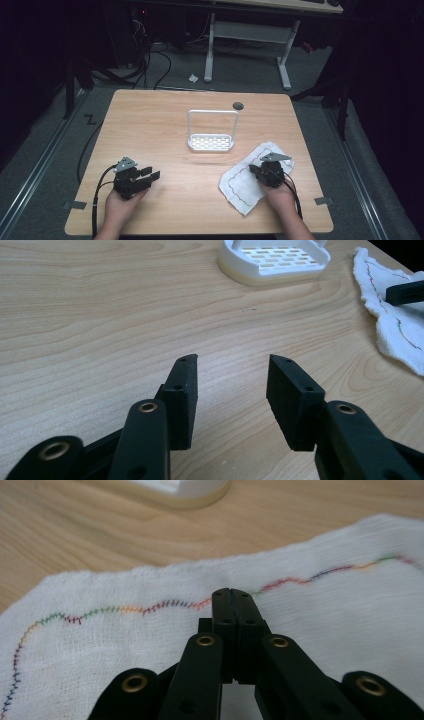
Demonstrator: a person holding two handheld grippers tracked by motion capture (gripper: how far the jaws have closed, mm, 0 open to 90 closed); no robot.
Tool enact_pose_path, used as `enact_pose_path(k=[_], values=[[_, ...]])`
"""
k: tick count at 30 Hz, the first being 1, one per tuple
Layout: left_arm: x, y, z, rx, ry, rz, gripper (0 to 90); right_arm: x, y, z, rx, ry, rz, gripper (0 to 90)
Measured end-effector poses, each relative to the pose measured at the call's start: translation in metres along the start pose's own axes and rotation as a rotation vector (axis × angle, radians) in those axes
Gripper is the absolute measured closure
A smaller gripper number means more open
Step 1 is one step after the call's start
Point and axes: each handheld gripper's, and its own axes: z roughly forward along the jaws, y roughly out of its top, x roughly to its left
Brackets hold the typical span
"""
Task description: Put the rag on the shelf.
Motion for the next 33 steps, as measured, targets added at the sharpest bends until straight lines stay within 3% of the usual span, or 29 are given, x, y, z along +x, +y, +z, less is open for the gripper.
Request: enact_pose_path(k=[3, 4, 9, 11, 12, 13, 15, 16, 17, 18, 19, 20, 21, 23, 26, 29, 31, 33], values=[[-0.002, -0.001, -0.001, 0.005, -0.004, 0.006, 55.9, 0.005, 0.000, -0.001, 0.009, 0.029, -0.004, 90.0], [-0.003, -0.001, 0.000, 0.006, -0.005, 0.010, 56.2, 0.014, -0.003, -0.001, 0.000, 0.053, -0.034, 90.0], [-0.016, -0.001, 0.006, 0.017, -0.024, 0.026, 56.5, 0.034, -0.005, 0.000, 0.007, 0.119, -0.075, 90.0], [-0.024, -0.001, 0.012, 0.034, -0.041, 0.050, 56.5, 0.056, -0.006, 0.001, 0.015, 0.178, -0.101, 90.0], [-0.028, -0.002, 0.014, 0.039, -0.044, 0.062, 56.5, 0.056, -0.006, 0.001, 0.015, 0.178, -0.101, 90.0], [-0.034, -0.002, 0.017, 0.048, -0.053, 0.082, 56.5, 0.071, -0.006, 0.003, 0.016, 0.219, -0.135, 90.0], [-0.043, -0.003, 0.021, 0.054, -0.069, 0.099, 56.6, 0.077, -0.007, 0.003, 0.019, 0.233, -0.151, 90.0], [-0.047, -0.003, 0.023, 0.058, -0.077, 0.109, 56.6, 0.093, -0.007, 0.004, 0.027, 0.266, -0.193, 90.0], [-0.052, -0.004, 0.025, 0.062, -0.084, 0.119, 56.6, 0.093, -0.007, 0.004, 0.027, 0.266, -0.193, 90.0], [-0.059, -0.005, 0.029, 0.071, -0.099, 0.139, 56.6, 0.111, -0.007, 0.005, 0.036, 0.306, -0.230, 90.0], [-0.059, -0.005, 0.029, 0.071, -0.099, 0.139, 56.6, 0.111, -0.007, 0.005, 0.036, 0.306, -0.230, 90.0], [-0.063, -0.005, 0.030, 0.072, -0.107, 0.145, 56.5, 0.123, -0.007, 0.007, 0.038, 0.332, -0.261, 90.0], [-0.067, -0.006, 0.032, 0.075, -0.112, 0.155, 56.5, 0.123, -0.007, 0.007, 0.038, 0.332, -0.261, 90.0], [-0.072, -0.007, 0.035, 0.080, -0.124, 0.167, 56.5, 0.139, -0.006, 0.008, 0.044, 0.362, -0.304, 90.0], [-0.083, -0.009, 0.041, 0.097, -0.130, 0.205, 56.5, 0.146, -0.005, 0.008, 0.044, 0.367, -0.336, 90.0], [-0.089, -0.010, 0.045, 0.109, -0.144, 0.225, 56.3, 0.144, -0.003, 0.004, 0.027, 0.356, -0.335, 90.0], [-0.093, -0.010, 0.051, 0.117, -0.159, 0.233, 56.3, 0.134, 0.000, -0.003, -0.004, 0.339, -0.309, 90.0], [-0.096, -0.008, 0.055, 0.116, -0.162, 0.247, 56.3, 0.120, 0.000, -0.009, -0.026, 0.293, -0.284, 90.0]])
